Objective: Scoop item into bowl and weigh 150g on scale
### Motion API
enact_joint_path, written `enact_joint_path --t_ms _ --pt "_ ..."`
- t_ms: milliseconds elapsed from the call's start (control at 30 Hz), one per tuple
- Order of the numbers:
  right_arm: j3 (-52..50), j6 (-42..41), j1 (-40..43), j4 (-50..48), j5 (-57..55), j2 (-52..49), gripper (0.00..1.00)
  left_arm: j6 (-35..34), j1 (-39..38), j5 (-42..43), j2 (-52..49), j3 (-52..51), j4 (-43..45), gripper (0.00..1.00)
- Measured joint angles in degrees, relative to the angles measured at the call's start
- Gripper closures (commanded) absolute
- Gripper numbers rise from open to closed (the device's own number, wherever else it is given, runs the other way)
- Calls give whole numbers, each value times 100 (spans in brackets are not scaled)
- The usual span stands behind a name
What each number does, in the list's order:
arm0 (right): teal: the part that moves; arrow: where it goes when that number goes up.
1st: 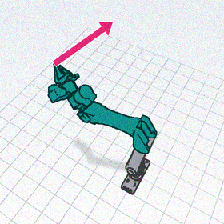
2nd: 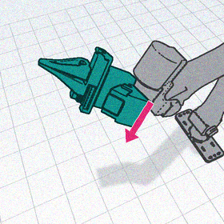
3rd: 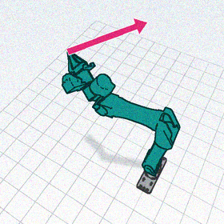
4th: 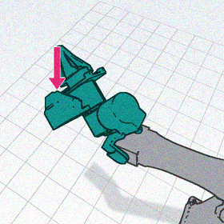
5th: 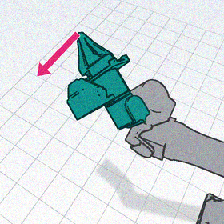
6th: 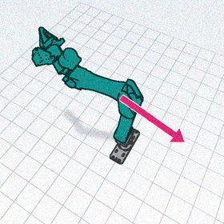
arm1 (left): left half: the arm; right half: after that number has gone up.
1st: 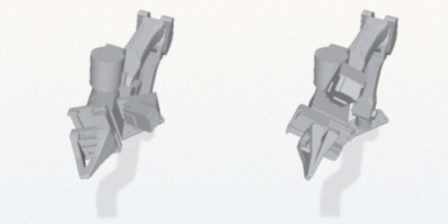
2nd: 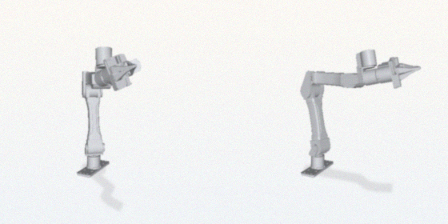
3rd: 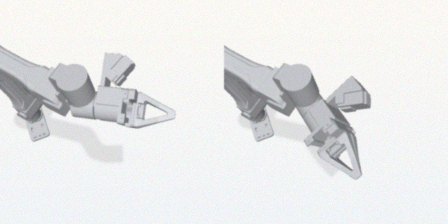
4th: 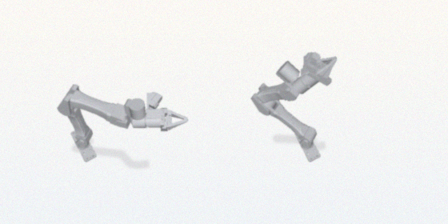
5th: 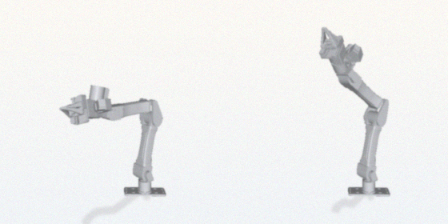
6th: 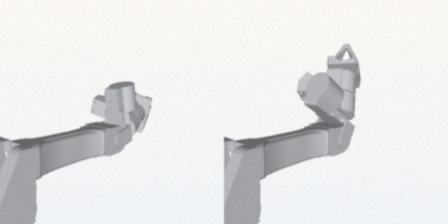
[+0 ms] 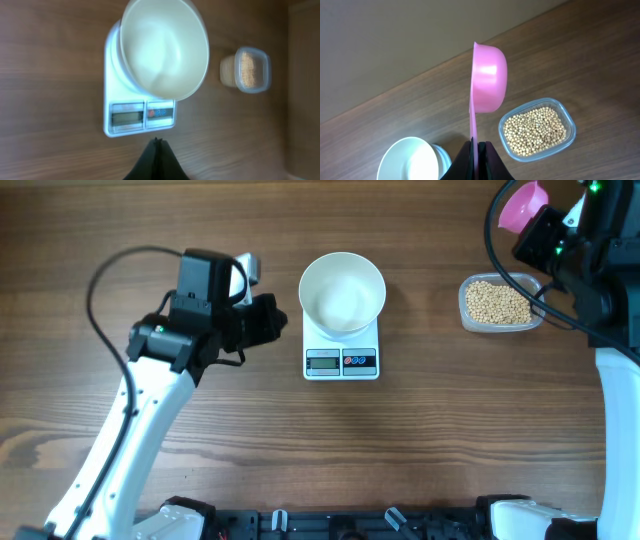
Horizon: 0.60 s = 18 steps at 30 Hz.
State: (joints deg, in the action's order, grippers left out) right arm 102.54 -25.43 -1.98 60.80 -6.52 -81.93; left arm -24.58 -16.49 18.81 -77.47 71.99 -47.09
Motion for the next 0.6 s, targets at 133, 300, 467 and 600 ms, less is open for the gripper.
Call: enact_joint_path --t_ms 133,300,467,600 --pt "0 -2 0 2 -17 -2 96 157 -264 -798 166 503 -507 96" --pt "0 2 0 33 -20 -2 96 -153 -339 -1021 162 509 -763 96" --pt "0 402 0 -326 -42 -4 96 -472 -339 -828 162 509 -811 96" --pt "0 695 0 -461 -146 -4 96 -398 -540 -785 162 509 -1025 96"
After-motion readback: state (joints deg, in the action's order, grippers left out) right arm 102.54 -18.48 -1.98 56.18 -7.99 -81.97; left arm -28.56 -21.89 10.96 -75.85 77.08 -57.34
